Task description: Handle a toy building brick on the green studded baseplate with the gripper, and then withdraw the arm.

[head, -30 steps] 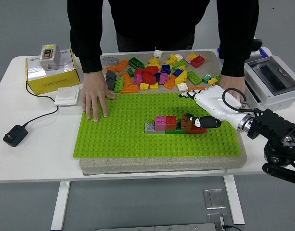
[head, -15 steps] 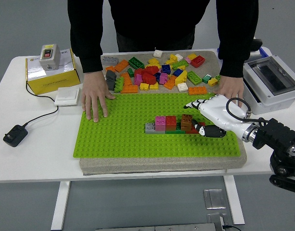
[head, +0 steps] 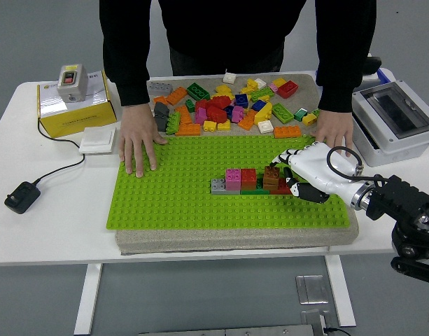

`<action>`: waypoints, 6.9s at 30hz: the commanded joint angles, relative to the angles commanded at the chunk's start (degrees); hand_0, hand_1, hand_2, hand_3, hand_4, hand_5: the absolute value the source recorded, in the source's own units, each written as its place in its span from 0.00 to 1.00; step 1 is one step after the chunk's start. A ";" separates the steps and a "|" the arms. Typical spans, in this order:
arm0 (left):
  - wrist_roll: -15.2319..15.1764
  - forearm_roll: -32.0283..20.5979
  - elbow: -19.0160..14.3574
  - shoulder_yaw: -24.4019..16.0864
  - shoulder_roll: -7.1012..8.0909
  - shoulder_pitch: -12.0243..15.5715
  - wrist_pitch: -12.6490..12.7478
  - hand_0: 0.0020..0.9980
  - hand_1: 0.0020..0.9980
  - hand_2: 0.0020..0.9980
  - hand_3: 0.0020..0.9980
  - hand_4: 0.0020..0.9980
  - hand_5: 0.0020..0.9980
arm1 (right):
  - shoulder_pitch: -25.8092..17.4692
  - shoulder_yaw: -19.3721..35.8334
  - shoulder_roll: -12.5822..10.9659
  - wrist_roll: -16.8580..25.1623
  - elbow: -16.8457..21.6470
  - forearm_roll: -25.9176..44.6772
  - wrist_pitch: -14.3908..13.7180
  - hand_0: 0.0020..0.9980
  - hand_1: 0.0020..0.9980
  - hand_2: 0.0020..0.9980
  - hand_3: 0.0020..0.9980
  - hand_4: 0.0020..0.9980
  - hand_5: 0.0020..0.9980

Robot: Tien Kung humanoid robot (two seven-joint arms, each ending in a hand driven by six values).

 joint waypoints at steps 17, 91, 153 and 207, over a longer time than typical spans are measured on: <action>-0.26 -0.68 0.00 0.68 -0.09 0.21 -0.10 0.67 0.66 0.58 0.62 0.10 0.70 | 0.37 -1.74 1.67 0.83 -2.65 1.45 -0.30 0.11 0.18 0.77 0.74 0.00 0.30; -1.62 -3.41 0.00 3.44 -0.02 -0.31 -0.06 0.67 0.65 0.58 0.63 0.12 0.72 | 0.57 -1.53 1.58 2.47 -4.22 3.08 -1.52 0.11 0.17 0.74 0.69 0.00 0.38; -2.60 -5.98 0.00 6.13 0.02 -0.70 0.07 0.67 0.65 0.57 0.63 0.12 0.72 | 1.63 -2.53 4.12 3.01 -6.87 5.58 -1.75 0.11 0.17 0.73 0.68 0.00 0.43; -2.60 -6.39 0.00 6.70 -0.27 -0.17 0.27 0.67 0.65 0.57 0.63 0.12 0.71 | -0.37 2.65 2.29 4.17 -4.45 9.51 -2.94 0.11 0.17 0.72 0.67 0.00 0.43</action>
